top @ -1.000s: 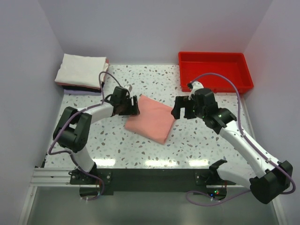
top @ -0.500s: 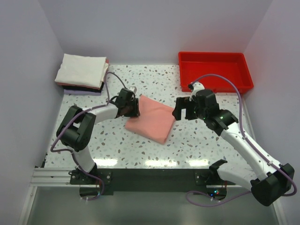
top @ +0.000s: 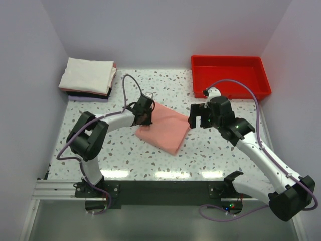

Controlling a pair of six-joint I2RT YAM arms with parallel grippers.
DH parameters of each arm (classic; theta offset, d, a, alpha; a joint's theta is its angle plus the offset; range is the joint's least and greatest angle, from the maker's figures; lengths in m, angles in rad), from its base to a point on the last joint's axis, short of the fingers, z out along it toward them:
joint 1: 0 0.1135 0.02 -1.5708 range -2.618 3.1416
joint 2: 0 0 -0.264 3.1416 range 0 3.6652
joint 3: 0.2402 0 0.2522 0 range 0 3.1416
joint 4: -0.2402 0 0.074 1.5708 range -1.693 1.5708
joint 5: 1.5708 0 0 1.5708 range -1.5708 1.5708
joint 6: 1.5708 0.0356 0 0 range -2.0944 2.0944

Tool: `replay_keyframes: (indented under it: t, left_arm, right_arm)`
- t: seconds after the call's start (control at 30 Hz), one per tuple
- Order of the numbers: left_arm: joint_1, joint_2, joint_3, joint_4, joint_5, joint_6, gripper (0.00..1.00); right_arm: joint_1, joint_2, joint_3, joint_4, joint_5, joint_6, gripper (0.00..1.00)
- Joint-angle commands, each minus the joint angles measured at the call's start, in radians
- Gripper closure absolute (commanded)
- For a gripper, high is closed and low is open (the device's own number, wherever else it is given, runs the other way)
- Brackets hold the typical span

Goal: Fold and stack the t-shirts
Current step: Neatly place the folded tshirt to the corner

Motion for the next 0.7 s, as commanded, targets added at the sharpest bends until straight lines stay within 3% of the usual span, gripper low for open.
replay_keyframes:
  t: [0.0,0.2,0.4,0.67]
  left_arm:
    - [-0.001,0.005,0.039,-0.123,-0.132,0.057,1.00]
    - [0.002,0.001,0.180,-0.191,-0.360,0.192,1.00]
    - [0.054,0.039,0.296,-0.152,-0.449,0.359,1.00]
    - [0.174,0.116,0.489,-0.103,-0.425,0.579,1.00]
  right_arm:
    - [-0.005,-0.029,-0.007,0.008,0.050,-0.022,0.01]
    - [-0.005,-0.028,-0.018,0.020,0.095,-0.024,0.01]
    - [-0.004,-0.011,-0.021,0.025,0.138,-0.034,0.01]
    - [-0.007,0.026,-0.020,0.026,0.191,-0.050,0.01]
